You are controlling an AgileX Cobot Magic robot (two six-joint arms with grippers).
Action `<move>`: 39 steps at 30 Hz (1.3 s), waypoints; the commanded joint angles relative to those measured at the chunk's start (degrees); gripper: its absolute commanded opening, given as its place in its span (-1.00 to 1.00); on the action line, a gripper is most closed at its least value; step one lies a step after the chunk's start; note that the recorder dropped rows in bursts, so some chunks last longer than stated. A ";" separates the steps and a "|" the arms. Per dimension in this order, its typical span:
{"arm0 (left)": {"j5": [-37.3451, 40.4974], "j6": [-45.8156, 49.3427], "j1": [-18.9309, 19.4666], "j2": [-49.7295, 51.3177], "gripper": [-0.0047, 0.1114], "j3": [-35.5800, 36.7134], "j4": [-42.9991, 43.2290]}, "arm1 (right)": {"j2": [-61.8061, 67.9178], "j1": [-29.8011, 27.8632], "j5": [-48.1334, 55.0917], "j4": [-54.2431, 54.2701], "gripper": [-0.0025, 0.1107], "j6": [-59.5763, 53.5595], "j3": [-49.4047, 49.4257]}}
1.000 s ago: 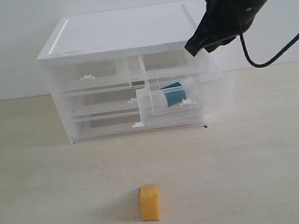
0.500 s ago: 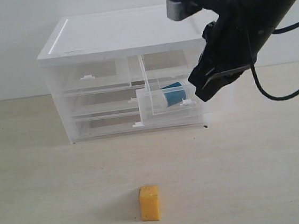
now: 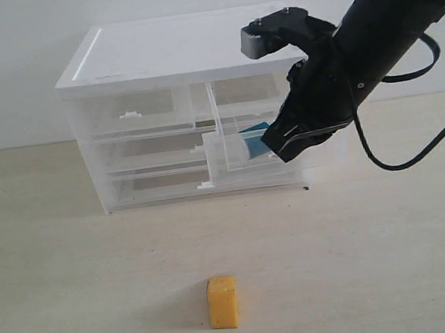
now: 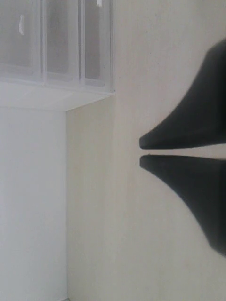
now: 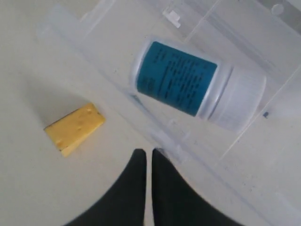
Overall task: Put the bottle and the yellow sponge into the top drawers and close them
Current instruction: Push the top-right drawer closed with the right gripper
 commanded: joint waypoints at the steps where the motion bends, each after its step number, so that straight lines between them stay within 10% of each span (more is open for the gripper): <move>1: -0.02 0.12 0.26 -0.17 -0.85 0.21 0.00 | 0.98 -0.04 -4.37 0.64 -0.96 -0.68 0.27; 26: -0.02 0.12 0.26 -0.17 -0.85 0.21 0.00 | 7.50 -0.04 -39.45 0.62 -0.96 -1.10 0.27; 39: -0.02 0.12 0.26 -0.17 -0.85 0.21 0.00 | 5.17 -0.04 -23.24 -2.83 -0.96 0.31 0.27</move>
